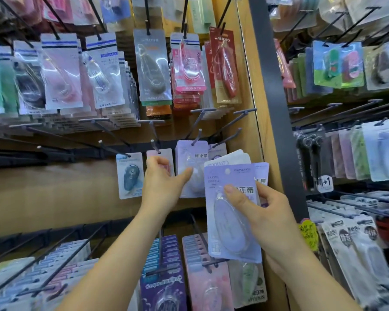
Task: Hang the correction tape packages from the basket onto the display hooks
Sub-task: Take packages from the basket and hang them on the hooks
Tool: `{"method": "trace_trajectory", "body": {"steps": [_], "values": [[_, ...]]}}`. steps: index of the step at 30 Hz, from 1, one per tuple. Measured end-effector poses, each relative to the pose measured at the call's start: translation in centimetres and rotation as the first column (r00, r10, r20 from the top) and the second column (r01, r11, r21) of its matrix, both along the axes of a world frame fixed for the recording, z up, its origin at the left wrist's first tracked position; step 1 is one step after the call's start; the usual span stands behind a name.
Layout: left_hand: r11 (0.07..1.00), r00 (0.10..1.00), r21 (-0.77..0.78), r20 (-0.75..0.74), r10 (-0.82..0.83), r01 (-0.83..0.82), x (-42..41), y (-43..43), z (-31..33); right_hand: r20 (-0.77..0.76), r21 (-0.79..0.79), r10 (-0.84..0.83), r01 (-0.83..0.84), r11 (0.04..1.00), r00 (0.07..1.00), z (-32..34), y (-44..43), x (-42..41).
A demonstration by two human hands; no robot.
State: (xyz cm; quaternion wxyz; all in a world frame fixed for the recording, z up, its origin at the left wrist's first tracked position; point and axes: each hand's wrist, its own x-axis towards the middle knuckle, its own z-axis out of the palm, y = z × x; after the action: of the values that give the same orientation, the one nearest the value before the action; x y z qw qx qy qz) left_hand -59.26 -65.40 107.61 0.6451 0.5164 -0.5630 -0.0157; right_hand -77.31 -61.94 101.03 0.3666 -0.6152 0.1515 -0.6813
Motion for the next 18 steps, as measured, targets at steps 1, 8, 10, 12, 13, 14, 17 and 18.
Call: {"method": "trace_trajectory", "body": {"steps": [1, 8, 10, 12, 13, 14, 17, 18], "values": [[0.993, 0.993, -0.048, -0.053, -0.108, 0.106, -0.4, 1.9, -0.5, 0.03, 0.013, 0.011, -0.011, 1.0, 0.999, 0.0, 0.0, 0.1], [0.778, 0.777, 0.133, 0.065, -0.626, 0.615, -2.3, 7.2, -6.2, 0.16, 0.037, 0.061, -0.067, 0.997, 0.985, -1.0, 0.6, 1.7], [0.8, 0.8, 0.07, 0.029, -0.599, 0.596, -2.1, 7.1, -6.5, 0.173, 0.05, 0.047, -0.056, 0.997, 0.984, -1.4, 0.6, 1.8], [0.794, 0.795, 0.03, -0.044, -0.605, 0.607, -1.9, 7.2, -6.4, 0.178, 0.05, 0.071, -0.081, 0.995, 0.982, -1.7, 0.7, 1.7], [0.783, 0.781, 0.024, -0.087, -0.618, 0.622, -1.8, 7.3, -6.4, 0.165, 0.038, 0.078, -0.086, 0.996, 0.983, -1.8, 0.9, 1.5], [0.771, 0.766, 0.024, -0.129, -0.629, 0.637, -1.8, 7.4, -6.4, 0.145, 0.017, 0.074, -0.077, 0.997, 0.987, -1.8, 1.0, 1.4], [0.777, 0.767, 0.037, -0.193, -0.612, 0.629, -2.0, 7.6, -6.3, 0.098, -0.039, 0.007, -0.003, 0.999, 0.995, -2.0, 1.4, 1.0], [0.796, 0.791, 0.058, -0.17, -0.587, 0.603, -2.1, 7.7, -6.3, 0.081, -0.055, -0.035, 0.039, 0.998, 0.996, -2.1, 1.4, 0.9]]}}
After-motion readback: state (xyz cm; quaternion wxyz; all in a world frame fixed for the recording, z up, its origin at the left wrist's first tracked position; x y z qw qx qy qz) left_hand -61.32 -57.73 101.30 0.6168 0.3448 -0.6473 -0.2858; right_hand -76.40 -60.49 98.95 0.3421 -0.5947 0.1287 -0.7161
